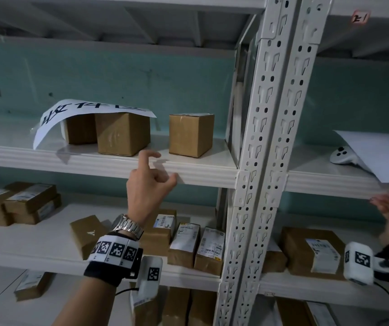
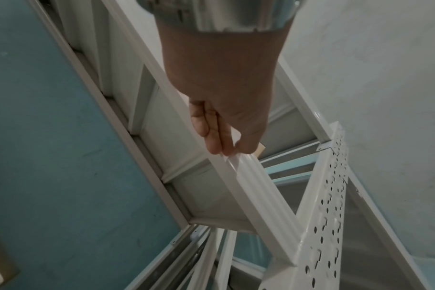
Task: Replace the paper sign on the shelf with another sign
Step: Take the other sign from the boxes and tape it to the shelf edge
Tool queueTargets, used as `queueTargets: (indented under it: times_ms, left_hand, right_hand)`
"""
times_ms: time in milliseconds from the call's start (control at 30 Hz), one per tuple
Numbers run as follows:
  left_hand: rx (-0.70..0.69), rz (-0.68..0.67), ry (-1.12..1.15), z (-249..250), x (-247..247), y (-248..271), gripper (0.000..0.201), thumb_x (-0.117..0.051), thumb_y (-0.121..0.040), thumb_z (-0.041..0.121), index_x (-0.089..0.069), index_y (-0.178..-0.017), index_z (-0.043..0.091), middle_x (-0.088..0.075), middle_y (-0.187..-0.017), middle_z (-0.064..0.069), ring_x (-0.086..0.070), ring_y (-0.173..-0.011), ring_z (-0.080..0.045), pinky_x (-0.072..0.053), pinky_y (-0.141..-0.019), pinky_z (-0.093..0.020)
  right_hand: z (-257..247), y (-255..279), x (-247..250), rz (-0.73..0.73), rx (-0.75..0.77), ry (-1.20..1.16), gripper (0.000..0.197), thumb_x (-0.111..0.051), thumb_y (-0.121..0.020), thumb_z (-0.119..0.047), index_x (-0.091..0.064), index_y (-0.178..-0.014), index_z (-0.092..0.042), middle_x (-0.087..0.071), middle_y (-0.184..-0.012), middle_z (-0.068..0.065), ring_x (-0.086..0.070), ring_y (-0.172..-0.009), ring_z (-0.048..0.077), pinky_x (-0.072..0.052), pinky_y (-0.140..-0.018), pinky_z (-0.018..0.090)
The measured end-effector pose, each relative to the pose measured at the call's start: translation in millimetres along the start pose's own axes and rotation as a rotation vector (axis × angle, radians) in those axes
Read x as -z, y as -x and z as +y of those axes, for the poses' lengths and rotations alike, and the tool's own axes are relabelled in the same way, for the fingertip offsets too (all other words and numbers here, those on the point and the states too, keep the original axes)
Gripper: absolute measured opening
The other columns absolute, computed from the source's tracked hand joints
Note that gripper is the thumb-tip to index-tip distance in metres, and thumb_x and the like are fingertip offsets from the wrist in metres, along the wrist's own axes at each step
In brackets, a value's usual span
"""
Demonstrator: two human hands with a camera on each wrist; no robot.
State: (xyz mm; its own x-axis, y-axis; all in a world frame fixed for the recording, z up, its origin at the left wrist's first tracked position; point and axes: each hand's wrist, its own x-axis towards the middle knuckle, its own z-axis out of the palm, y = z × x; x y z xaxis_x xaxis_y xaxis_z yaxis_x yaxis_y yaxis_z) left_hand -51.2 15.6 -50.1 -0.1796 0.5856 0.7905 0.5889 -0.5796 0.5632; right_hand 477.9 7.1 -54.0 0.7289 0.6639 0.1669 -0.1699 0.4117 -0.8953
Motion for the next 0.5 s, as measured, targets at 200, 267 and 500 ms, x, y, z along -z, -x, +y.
queueTargets:
  times_ms: [200, 267, 500]
  left_hand:
    - [-0.051, -0.064, 0.048, -3.5, 3.4, -3.1, 0.032, -0.078, -0.089, 0.026, -0.064, -0.117, 0.019, -0.072, -0.061, 0.007, -0.071, -0.055, -0.006, -0.064, -0.060, -0.041]
    - [-0.082, -0.074, 0.078, -7.3, 7.8, -2.8, 0.023, -0.074, -0.093, 0.016, -0.067, -0.116, 0.017, -0.068, -0.058, 0.005, -0.071, -0.054, -0.009, -0.064, -0.059, -0.044]
    - [-0.123, -0.167, -0.088, -6.5, 11.0, -1.7, 0.046, -0.083, -0.085, 0.022, -0.059, -0.123, 0.016, -0.064, -0.054, 0.006, -0.065, -0.049, -0.011, -0.058, -0.054, -0.034]
  right_hand:
    - [2.4, -4.1, 2.5, 0.071, 0.048, 0.023, 0.029, -0.036, -0.101, -0.003, -0.052, -0.084, -0.020, -0.065, -0.050, -0.024, -0.065, -0.057, -0.007, -0.051, -0.063, 0.007]
    - [8.6, -7.3, 7.8, 0.096, 0.089, 0.039, 0.022, -0.044, -0.093, -0.010, -0.058, -0.082, -0.022, -0.071, -0.060, -0.012, -0.065, -0.055, -0.004, -0.053, -0.065, 0.014]
    - [15.5, -1.6, 7.0, 0.180, 0.145, 0.071, 0.021, -0.043, -0.078, -0.018, -0.062, -0.080, -0.026, -0.066, -0.082, 0.001, -0.065, -0.064, 0.006, -0.049, -0.060, 0.016]
